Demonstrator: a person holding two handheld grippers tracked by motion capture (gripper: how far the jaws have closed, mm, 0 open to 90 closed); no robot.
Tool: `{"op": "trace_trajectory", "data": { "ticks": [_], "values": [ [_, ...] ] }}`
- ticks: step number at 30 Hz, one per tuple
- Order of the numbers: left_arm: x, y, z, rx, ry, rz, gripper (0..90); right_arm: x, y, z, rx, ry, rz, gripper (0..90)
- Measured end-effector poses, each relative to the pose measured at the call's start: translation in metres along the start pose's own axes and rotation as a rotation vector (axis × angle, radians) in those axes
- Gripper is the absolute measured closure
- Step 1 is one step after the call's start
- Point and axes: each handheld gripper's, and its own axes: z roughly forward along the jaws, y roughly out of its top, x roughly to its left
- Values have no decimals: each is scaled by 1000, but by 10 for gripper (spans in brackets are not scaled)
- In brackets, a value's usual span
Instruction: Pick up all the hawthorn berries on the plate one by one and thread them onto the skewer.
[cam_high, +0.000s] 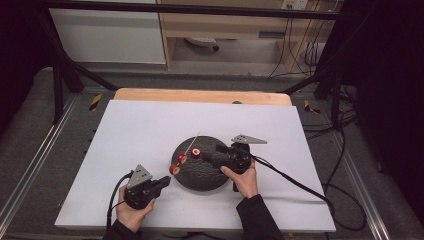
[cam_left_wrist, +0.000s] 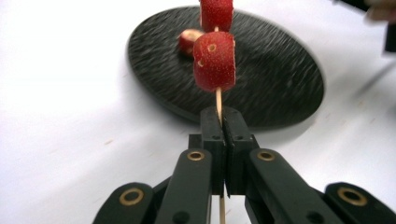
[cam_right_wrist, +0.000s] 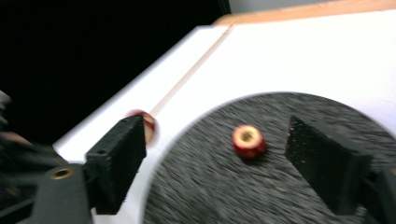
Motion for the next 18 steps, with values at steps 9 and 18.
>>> {"op": "trace_trajectory", "data": {
  "ticks": [9,18],
  "values": [
    [19,-8,-17,51,50,38,888,3,23,14,230,-106,-144,138],
    [26,-11,-19,71,60,46,887,4,43,40,429,-161,-237,192]
  ]
}}
